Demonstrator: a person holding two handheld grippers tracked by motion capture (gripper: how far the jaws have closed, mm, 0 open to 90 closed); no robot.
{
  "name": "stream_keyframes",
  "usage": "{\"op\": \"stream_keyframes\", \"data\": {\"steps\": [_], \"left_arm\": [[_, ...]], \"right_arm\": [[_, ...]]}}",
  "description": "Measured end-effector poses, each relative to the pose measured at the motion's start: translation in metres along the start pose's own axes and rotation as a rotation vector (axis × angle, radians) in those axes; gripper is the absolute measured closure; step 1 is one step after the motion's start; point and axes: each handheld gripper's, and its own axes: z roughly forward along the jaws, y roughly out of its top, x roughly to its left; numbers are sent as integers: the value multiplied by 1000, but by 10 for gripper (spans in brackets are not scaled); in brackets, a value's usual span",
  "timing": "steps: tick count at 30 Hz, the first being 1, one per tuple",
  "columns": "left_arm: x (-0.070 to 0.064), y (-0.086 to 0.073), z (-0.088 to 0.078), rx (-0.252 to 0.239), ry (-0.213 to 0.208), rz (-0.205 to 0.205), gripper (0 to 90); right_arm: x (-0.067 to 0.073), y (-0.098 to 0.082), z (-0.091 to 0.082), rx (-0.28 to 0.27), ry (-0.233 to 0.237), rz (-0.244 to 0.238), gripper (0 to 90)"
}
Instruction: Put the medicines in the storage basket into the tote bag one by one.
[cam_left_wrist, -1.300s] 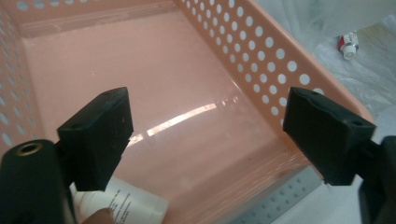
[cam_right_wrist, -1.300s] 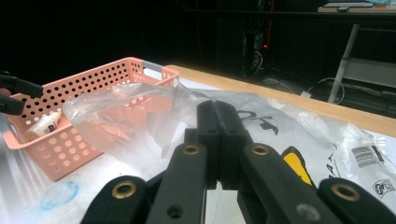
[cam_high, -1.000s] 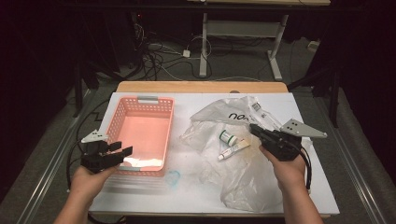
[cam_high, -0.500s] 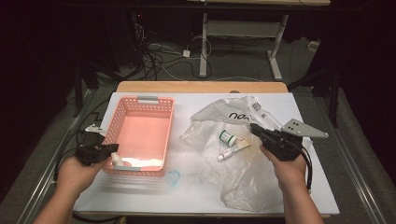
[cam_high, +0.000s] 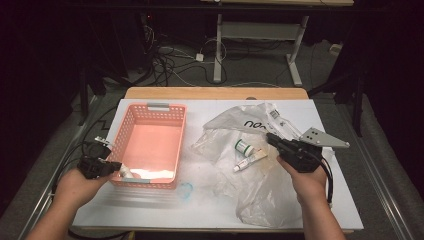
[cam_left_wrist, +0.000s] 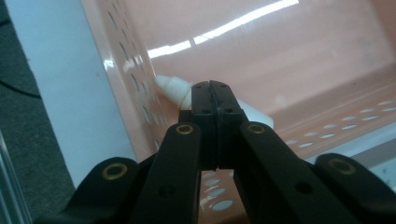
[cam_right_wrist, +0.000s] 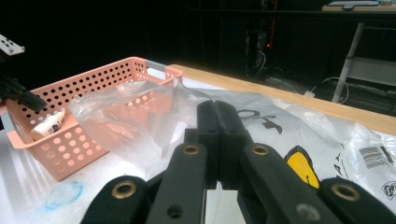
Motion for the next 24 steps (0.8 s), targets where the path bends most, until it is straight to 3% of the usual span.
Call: {"op": "stream_keyframes", "data": {"steps": [4,14,16,20,24], "left_arm": [[2,1,6,56,-8,11,882],[0,11,12,132,-39,39,884],[-1,14,13,151,-24,49,883],[-7,24,16,197,65,117,883],[-6,30,19,228,68,130,883]], "right_arm": [[0,0,0,-2,0,-4,900],[0,0,0,-2,1,-9,900],[0,0,0,-2,1,-10,900],[0,0,0,-2,-1,-5,900],[0,0,0,-1,-2,-6,900]]}}
